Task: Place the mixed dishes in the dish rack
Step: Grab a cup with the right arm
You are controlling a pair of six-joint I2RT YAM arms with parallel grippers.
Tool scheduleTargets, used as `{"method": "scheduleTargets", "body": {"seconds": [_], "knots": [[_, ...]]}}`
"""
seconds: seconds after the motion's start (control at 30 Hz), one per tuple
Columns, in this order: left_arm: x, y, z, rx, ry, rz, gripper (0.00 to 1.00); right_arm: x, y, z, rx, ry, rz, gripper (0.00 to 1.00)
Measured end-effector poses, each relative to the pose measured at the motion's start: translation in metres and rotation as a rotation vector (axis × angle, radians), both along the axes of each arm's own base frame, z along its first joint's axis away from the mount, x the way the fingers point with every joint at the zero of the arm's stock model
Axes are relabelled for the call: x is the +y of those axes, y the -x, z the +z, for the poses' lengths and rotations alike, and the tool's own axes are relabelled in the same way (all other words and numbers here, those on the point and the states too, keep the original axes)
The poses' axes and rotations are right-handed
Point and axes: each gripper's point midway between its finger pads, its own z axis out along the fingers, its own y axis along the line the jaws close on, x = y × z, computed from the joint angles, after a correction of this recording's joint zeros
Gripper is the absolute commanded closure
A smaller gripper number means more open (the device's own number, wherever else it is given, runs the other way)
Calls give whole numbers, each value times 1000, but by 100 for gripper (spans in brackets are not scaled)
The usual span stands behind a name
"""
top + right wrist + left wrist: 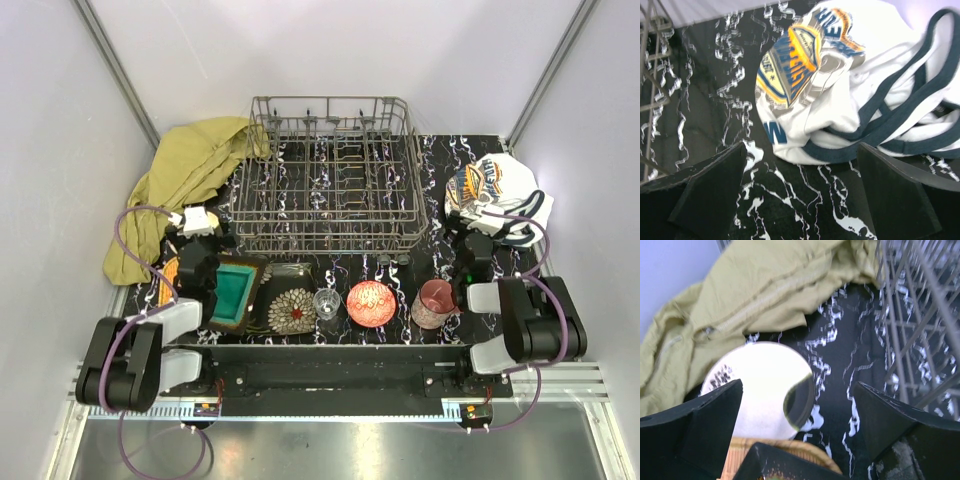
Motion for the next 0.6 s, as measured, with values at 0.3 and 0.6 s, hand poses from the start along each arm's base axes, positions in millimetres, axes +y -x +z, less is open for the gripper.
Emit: {"method": "scheduleTargets", "body": {"seconds": [0.3, 0.6], "knots": [[7, 2, 60, -81, 29, 54, 1, -19, 14, 58, -130, -52, -127, 1], [9, 8, 127, -110, 167, 100, 1, -30, 28, 167, -334, -215, -225, 0]]}}
